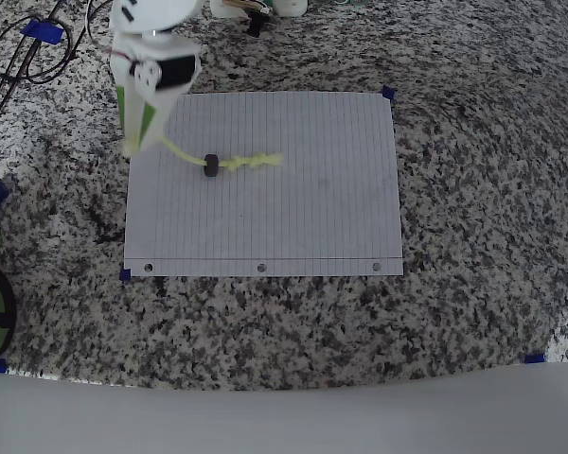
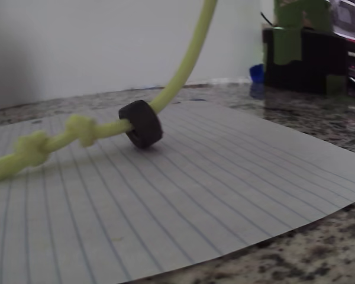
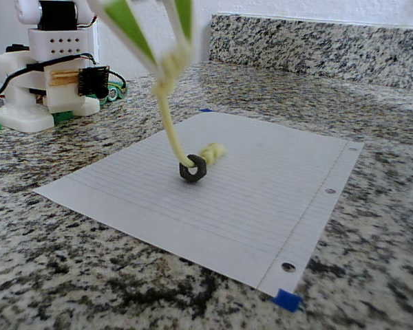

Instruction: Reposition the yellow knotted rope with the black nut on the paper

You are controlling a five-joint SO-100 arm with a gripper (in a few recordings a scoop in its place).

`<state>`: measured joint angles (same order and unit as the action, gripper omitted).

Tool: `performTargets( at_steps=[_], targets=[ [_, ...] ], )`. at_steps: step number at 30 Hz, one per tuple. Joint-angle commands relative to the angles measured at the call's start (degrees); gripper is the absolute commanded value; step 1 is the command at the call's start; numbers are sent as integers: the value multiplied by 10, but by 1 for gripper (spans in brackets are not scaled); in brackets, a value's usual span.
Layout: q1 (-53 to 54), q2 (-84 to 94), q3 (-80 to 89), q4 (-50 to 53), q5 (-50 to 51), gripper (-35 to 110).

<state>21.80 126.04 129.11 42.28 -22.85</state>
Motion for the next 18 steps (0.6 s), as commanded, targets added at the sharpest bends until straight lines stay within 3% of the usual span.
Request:
performTargets(
  at_steps=[1, 11, 18],
  targets=[
    [18, 128, 26, -17, -41, 0],
    [65, 392, 156, 18, -192, 0],
    [151, 513, 200, -15, -306, 0]
  ],
)
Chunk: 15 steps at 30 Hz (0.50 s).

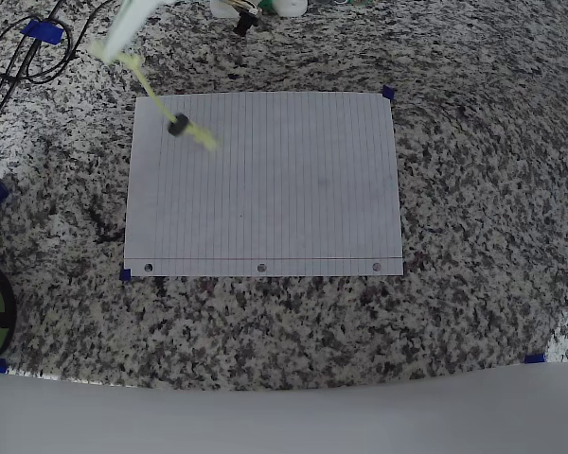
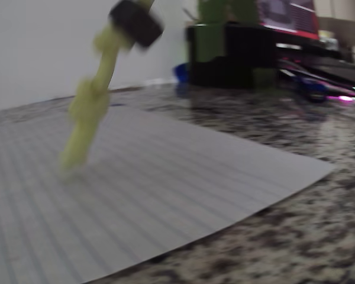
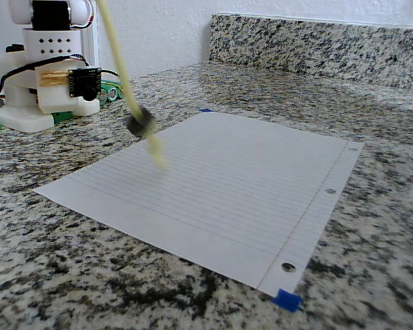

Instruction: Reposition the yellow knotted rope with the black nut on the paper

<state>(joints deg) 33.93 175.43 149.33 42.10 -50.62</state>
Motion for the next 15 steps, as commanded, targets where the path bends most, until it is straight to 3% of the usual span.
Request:
performTargets(
  at_steps=[1, 10, 15],
  targets=[
    [42, 18, 0, -25, -36, 0],
    [110, -87, -2, -141, -54, 0],
    [108, -193, -4, -210, 11, 0]
  ],
)
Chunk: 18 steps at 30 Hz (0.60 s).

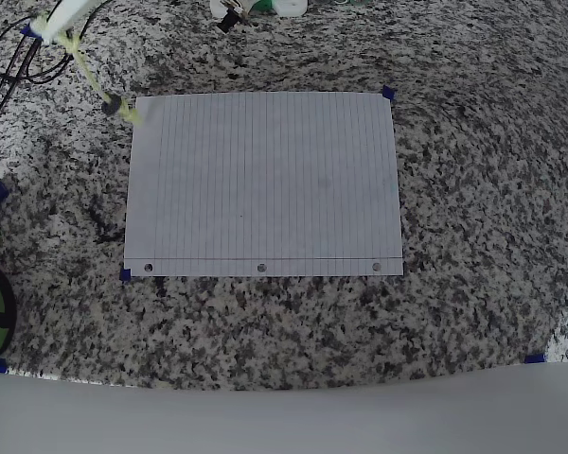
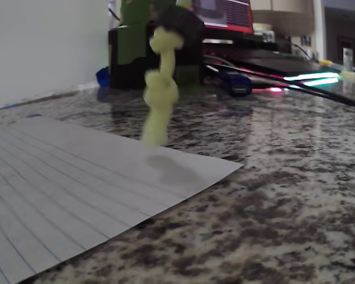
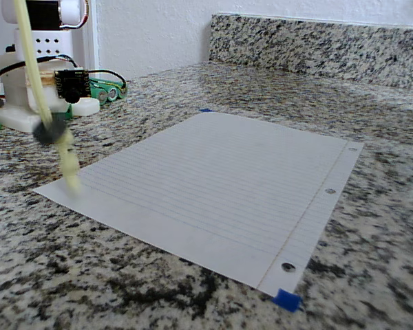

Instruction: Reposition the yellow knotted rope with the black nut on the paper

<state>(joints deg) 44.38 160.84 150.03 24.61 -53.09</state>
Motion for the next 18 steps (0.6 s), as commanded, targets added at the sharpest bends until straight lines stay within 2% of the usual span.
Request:
performTargets(
  at_steps=[1, 6, 12, 18],
  targets=[
    [-2, -64, -11, -39, 54, 0],
    [-39, -69, -9, -41, 112, 0],
    [-147, 30, 16, -12, 202, 0],
    [-302, 155, 91, 37, 388, 0]
  ],
)
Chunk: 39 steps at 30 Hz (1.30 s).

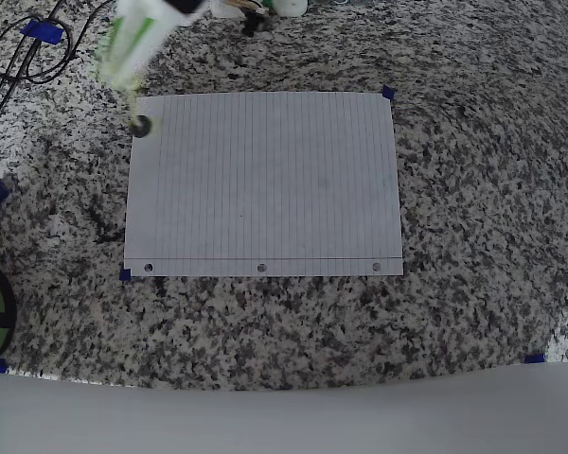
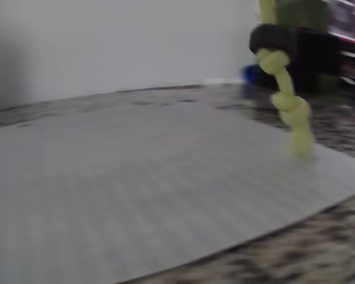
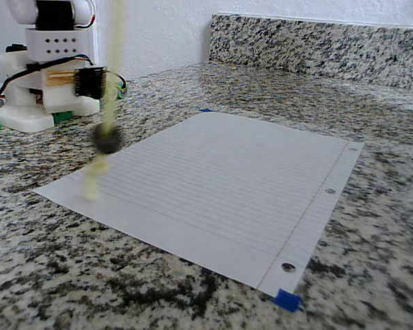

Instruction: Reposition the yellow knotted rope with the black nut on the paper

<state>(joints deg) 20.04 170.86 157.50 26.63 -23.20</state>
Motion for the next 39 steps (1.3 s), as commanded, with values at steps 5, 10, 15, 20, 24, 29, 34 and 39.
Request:
performTargets(
  at_steps=[5, 10, 15, 20, 24, 29, 34, 39],
  targets=[
    [-133, 134, 112, 15, 182, 0],
    [-174, 140, 134, 40, 258, 0],
    [-229, 136, 142, 83, 371, 0],
    [-266, 128, 149, 122, 494, 0],
    [-289, 113, 155, 130, 551, 0],
    [-326, 110, 156, 153, 565, 0],
    [-357, 107, 157, 192, 565, 0],
    [-372, 96, 159, 197, 565, 0]
  ],
)
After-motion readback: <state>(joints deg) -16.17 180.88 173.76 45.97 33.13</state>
